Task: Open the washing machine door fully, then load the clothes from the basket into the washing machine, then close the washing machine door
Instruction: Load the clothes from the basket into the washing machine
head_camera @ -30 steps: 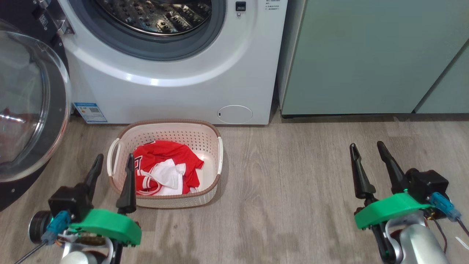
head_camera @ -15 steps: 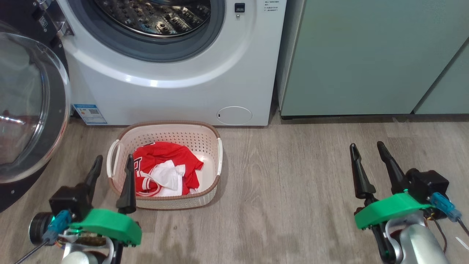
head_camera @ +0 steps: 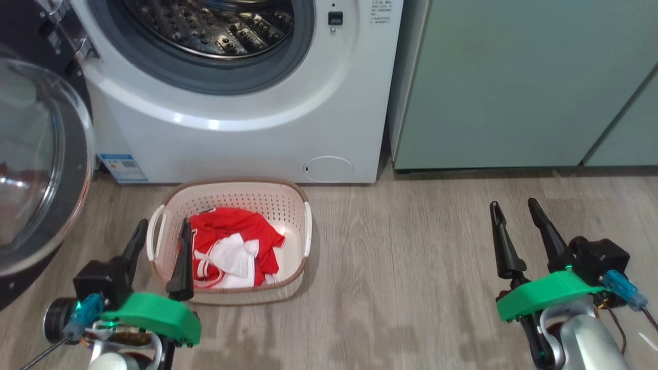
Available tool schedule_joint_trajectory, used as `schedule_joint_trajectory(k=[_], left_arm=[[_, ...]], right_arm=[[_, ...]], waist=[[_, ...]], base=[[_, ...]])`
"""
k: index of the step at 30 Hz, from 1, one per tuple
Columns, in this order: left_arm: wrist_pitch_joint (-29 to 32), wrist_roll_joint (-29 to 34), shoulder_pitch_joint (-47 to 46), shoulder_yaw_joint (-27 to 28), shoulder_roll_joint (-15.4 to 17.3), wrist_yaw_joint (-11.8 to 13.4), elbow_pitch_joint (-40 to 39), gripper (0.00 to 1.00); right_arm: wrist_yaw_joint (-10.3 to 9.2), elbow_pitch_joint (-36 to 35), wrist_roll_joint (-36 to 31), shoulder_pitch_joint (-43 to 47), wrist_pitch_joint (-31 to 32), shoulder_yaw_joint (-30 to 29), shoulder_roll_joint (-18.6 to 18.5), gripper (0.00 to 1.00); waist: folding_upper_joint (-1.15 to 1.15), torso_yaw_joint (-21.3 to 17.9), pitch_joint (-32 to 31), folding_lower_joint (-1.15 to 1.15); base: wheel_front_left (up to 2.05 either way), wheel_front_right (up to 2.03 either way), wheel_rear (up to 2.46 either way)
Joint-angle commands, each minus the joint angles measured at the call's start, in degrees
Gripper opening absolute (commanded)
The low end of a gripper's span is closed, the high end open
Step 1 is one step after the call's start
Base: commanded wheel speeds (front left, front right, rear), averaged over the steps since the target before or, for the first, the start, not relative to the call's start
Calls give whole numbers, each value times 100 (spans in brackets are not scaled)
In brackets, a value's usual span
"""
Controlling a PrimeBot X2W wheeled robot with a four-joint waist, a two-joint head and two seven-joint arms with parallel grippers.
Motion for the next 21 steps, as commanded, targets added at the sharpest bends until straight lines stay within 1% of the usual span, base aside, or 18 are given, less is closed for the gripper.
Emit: schedule_joint_trajectory(k=[1, 6, 11, 16, 21], left_arm=[[-9, -49, -226, 157, 103, 25, -212, 100], [-53, -61, -243, 128, 123, 25, -246, 100], [-54, -38, -246, 97, 130, 69, -283, 100], [-63, -55, -250, 90, 168, 68, -295, 100], [-80, -75, -265, 83, 203, 68, -266, 100]], right_arm=[[0, -196, 30, -116, -53, 152, 7, 100], [0, -193, 50, -124, -53, 161, 7, 100], [0, -185, 54, -129, -53, 166, 7, 100], [0, -179, 60, -143, -53, 179, 7, 100], [0, -172, 58, -149, -53, 182, 7, 100]], waist=[[0, -2, 6, 0], [0, -9, 18, 0], [0, -9, 27, 0], [0, -8, 40, 0], [0, 8, 49, 0]], base=[[198, -198, 0], [208, -208, 0], [153, -153, 0], [85, -85, 0], [9, -9, 0]])
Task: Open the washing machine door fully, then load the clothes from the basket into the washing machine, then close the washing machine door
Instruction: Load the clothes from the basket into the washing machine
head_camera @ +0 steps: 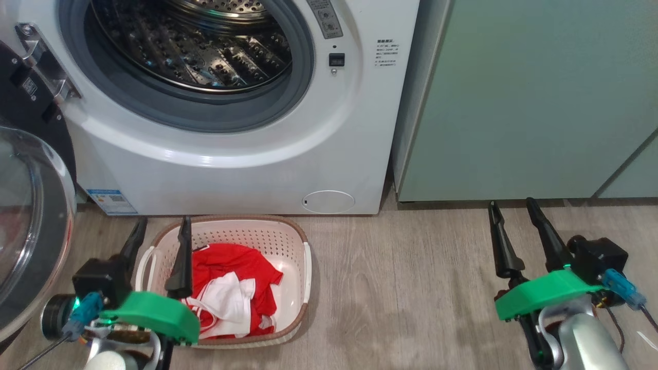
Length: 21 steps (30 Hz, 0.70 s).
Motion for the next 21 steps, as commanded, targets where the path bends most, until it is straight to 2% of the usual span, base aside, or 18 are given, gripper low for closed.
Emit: schedule_joint_trajectory(k=[1, 21], left_arm=[[-69, -31, -249, 167, 104, 21, -191, 100], [-75, -70, -334, 90, 190, 55, -114, 100]], right_arm=[[0, -175, 14, -139, -53, 142, 5, 100], [0, -215, 12, -148, -53, 153, 5, 100]], waist=[[0, 7, 2, 0], [0, 39, 125, 0]], base=[[0, 0, 0], [0, 0, 0]])
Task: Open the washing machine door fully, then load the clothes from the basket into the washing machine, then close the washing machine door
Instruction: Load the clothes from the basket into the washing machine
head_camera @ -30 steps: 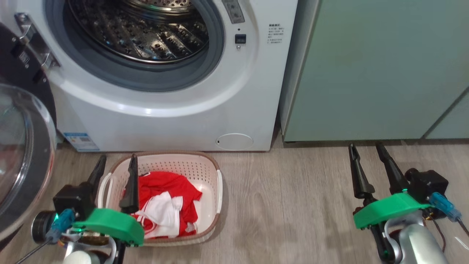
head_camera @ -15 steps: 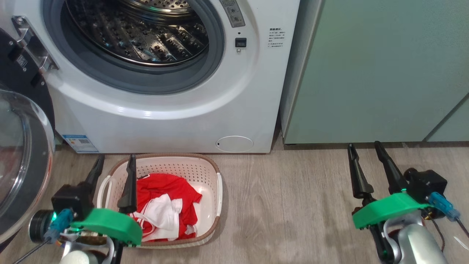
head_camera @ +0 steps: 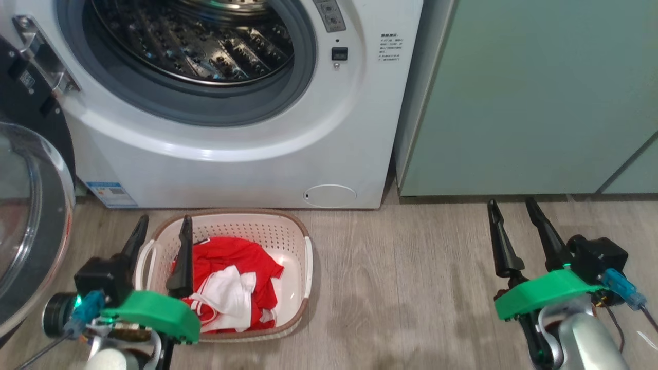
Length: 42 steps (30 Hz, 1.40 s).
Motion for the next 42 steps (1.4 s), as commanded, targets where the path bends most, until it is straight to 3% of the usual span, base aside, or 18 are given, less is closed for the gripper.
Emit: schedule_joint_trajectory(k=[1, 10, 28, 42], left_arm=[[-27, -21, -356, 156, 111, -1, -164, 100], [99, -112, -1158, 46, 125, -91, 547, 100], [292, -542, -3802, -262, 184, -587, 4737, 100], [379, -890, -5047, -419, 477, -705, 6678, 100]], right_arm=[[0, -213, 12, -157, -53, 142, 5, 100], [0, -392, 7, -415, -53, 215, 5, 100], [0, -909, -41, -1518, -54, 521, 5, 100], [0, -1289, -144, -1913, -54, 676, 5, 100]], waist=[[0, 7, 55, 0], [0, -8, 776, 0], [0, -339, 3133, 0], [0, -552, 4437, 0]], base=[[0, 0, 0], [0, 0, 0], [0, 0, 0], [0, 0, 0]])
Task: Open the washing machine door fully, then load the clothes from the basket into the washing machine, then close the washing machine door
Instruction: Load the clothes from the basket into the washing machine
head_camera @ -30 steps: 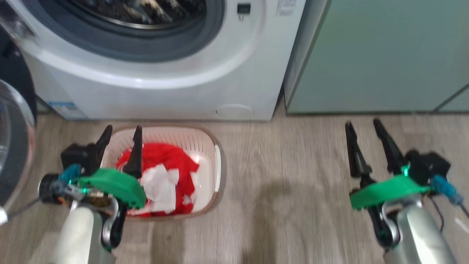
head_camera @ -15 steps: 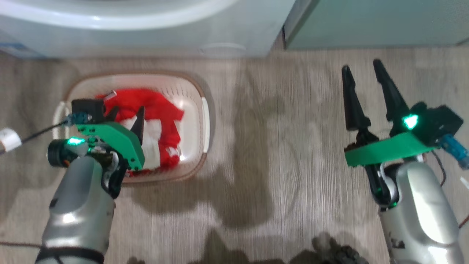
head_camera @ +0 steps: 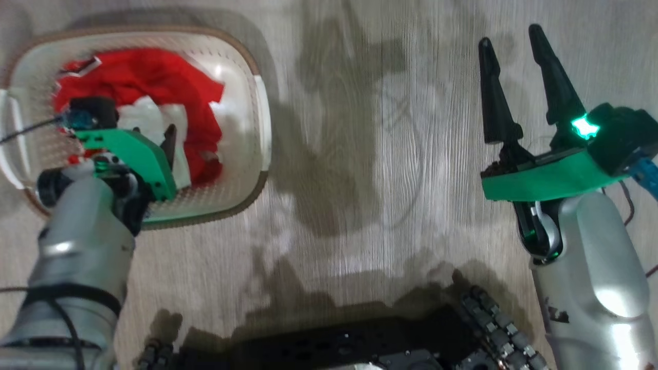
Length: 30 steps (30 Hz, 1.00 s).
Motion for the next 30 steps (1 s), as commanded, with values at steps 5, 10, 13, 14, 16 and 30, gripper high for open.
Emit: schedule_joint_trajectory(k=[5, 10, 13, 14, 16, 30], left_arm=[[380, -267, -182, -130, 363, -4, 241, 100], [731, -520, -318, -350, 573, -5, 371, 100], [793, -606, -373, -456, 707, -6, 428, 100], [802, -625, -387, -488, 742, -6, 451, 100], [784, -660, -419, -527, 815, -6, 500, 100], [451, -836, -625, -631, 956, -6, 747, 79]], right_arm=[[0, -270, -31, -7, -37, 175, 14, 100], [0, -316, -2, -55, -37, 222, 14, 100], [0, -350, 15, -76, -37, 249, 14, 100], [0, -363, 17, -80, -37, 255, 14, 100], [0, -380, 33, -81, -37, 276, 14, 100], [0, -586, 10, 54, -37, 302, 14, 100]], waist=[[0, -155, 498, -1], [0, -223, 708, -1], [0, -269, 818, -1], [0, -284, 849, -1], [0, -317, 910, -1], [0, -493, 1199, -1]], base=[[0, 0, 0], [0, 0, 0], [0, 0, 0], [0, 0, 0], [0, 0, 0], [0, 0, 0]])
